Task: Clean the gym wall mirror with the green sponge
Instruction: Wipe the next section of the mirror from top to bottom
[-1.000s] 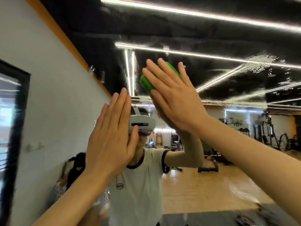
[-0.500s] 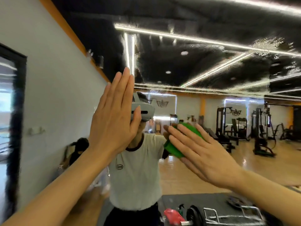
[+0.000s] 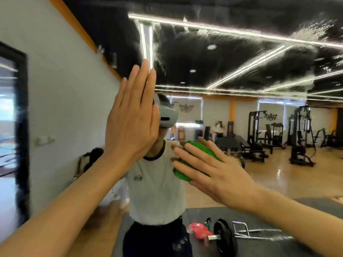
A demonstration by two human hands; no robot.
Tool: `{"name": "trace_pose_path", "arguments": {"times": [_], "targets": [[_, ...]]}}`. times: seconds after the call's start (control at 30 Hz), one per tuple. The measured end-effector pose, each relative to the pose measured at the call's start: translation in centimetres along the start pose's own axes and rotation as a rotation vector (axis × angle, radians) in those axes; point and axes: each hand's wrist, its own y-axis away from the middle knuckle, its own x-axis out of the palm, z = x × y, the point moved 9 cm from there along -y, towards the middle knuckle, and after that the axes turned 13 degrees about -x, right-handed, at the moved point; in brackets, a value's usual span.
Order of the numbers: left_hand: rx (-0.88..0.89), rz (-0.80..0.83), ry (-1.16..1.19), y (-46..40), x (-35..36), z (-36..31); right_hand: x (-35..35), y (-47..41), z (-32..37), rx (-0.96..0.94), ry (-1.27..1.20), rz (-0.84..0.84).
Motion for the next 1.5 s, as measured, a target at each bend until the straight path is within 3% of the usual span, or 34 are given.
{"name": "trace_pose_path", "arguments": {"times": [0.07, 0.2, 0.27, 0.33, 0.43, 0.53, 0.67, 0.77, 0.83, 0.93, 1.03, 1.1, 1.2, 1.3, 1.43, 1.5], "targets": [[-0.004, 0.0, 0.0, 0.0, 0.1, 0.0, -0.7, -1.7, -4.0, 0.039, 0.025, -0.005], [-0.005, -0.01, 0.008, 0.0, 0.0, 0.0, -4.5, -6.8, -15.9, 0.518, 0.061, -0.253], [-0.006, -0.012, 0.007, 0.0, -0.1, -0.1, -4.2, -6.8, -15.2, 0.614, 0.037, -0.317], [-0.004, -0.009, 0.002, 0.1, -0.1, -0.1, -2.5, -4.8, -9.6, 0.514, 0.002, -0.284], [0.001, -0.009, -0.001, 0.2, -0.2, -0.2, -1.0, -1.5, -0.6, 0.163, 0.022, -0.153], [0.002, 0.0, -0.011, 0.1, -0.3, -0.3, -1.1, -1.0, -2.9, 0.016, 0.074, -0.057], [0.024, 0.011, -0.017, 0.1, -0.2, -0.4, -4.1, -2.8, -15.6, 0.457, 0.1, -0.179], [0.025, 0.017, -0.018, 0.0, -0.2, -0.6, -4.4, -2.4, -16.6, 0.693, 0.106, -0.253], [0.021, 0.022, -0.012, -0.1, -0.3, -0.7, -2.7, -0.6, -11.6, 0.622, 0.113, -0.191], [0.033, 0.033, 0.006, 0.0, -0.3, -1.3, -0.5, 3.0, -3.2, 0.301, 0.089, -0.023], [0.041, 0.052, 0.045, -0.1, 0.1, -2.8, -0.6, 3.8, -5.0, 0.092, 0.081, 0.06], [0.042, 0.053, 0.066, -0.4, 0.7, -4.3, -2.1, 2.7, -11.1, 0.214, 0.066, -0.015], [0.033, 0.036, 0.096, -0.9, 1.9, -6.6, -4.9, 2.0, -19.8, 0.552, 0.084, -0.163], [-0.001, 0.002, 0.082, -1.0, 2.7, -7.4, -4.4, 3.1, -19.0, 0.699, 0.066, -0.234], [-0.005, 0.004, 0.038, -0.8, 3.1, -7.4, -1.2, 7.5, -7.4, 0.338, 0.106, -0.04], [-0.001, 0.011, 0.02, -0.8, 3.1, -7.4, -0.8, 8.9, -6.0, 0.132, 0.097, 0.037]]}}
